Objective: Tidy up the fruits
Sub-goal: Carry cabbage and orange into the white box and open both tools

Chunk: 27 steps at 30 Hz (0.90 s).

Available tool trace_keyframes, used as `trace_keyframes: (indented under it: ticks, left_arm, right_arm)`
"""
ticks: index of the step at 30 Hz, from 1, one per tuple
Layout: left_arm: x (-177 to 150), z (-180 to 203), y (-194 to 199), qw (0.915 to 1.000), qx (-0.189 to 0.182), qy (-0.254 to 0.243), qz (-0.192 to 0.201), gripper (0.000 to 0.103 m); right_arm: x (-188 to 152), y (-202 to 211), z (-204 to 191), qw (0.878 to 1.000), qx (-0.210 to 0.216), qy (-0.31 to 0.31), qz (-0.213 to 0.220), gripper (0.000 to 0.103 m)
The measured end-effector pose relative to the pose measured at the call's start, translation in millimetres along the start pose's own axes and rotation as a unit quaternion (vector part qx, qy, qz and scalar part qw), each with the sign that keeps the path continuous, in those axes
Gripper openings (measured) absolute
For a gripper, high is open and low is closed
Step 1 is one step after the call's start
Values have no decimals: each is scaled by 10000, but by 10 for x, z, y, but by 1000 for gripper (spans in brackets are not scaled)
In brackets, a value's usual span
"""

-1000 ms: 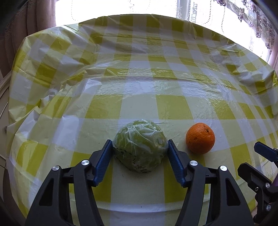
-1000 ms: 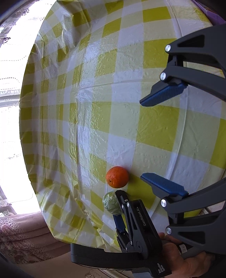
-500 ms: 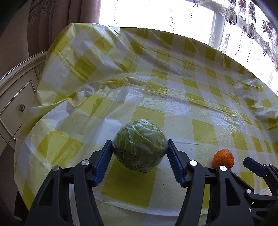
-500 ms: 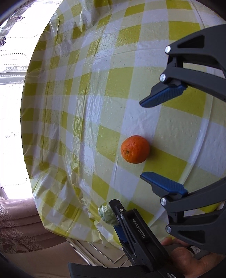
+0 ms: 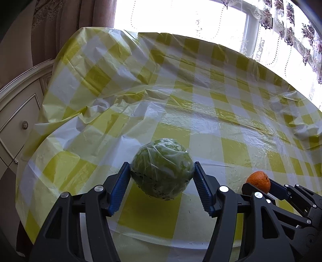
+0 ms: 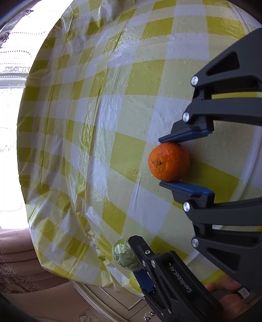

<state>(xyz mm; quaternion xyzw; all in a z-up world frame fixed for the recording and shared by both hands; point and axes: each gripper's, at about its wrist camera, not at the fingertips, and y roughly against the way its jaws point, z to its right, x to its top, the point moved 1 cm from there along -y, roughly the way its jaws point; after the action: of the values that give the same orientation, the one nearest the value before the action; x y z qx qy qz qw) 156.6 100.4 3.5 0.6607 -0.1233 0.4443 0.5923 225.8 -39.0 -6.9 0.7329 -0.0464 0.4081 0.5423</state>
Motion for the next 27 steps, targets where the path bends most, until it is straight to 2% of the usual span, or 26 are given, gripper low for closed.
trace_keyframes:
  ticks: [10,27]
  left_arm:
    - [-28,119,78,9998,-57,-197,53,61]
    - [-138,552,368,9966,-410,-718,55,61]
  right_arm:
    - [-70,107,90,9999,-125,-94,13,35]
    - [-367,594,459,9979,-445,-434,207,35]
